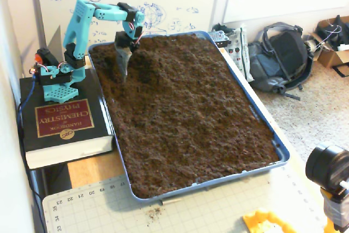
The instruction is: Build a berm.
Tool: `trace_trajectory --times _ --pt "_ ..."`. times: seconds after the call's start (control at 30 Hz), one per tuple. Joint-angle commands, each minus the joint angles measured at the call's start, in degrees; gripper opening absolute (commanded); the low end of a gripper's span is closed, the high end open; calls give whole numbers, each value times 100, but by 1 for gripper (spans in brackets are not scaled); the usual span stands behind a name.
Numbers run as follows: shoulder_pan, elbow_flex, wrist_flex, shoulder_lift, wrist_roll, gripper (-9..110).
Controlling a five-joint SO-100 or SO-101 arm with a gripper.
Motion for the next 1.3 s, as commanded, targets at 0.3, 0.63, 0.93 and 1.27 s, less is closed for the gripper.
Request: trace_trajectory --times 0.3,0.63,0.93,1.27 --pt "-9 -316 -598 -844 53 1" --pt "53 -2074 -598 -1345 -44 1" --pt "255 -3445 -589 -1705 -44 1" --pt "501 -3858 -519 -1257 -369 1"
